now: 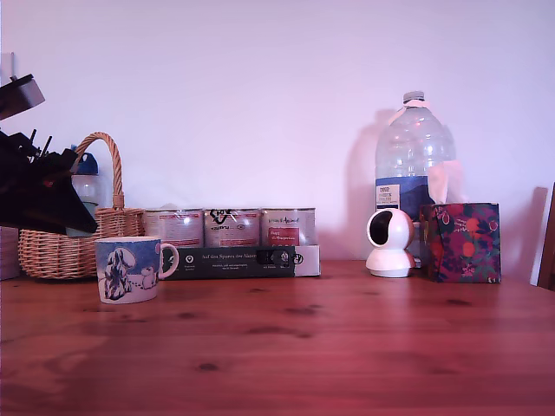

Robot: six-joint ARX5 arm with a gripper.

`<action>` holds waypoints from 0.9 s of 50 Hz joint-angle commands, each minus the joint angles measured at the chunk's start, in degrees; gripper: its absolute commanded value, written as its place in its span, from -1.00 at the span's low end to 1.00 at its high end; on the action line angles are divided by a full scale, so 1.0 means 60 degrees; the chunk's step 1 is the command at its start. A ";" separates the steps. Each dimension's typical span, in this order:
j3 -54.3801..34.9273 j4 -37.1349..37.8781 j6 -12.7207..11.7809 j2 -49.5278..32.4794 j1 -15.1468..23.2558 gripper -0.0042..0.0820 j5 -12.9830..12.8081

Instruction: Pick up the coffee capsules from the table one by one and drop them inside the nearest coffee cup

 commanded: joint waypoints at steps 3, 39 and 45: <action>0.0557 -0.0142 -0.0051 -0.0011 -0.0025 -0.68 -0.0193; 0.4969 -0.3304 0.0543 0.2371 -0.0313 -0.61 -0.0696; 0.5876 -0.4109 0.0605 0.2863 -0.0339 -0.61 -0.0761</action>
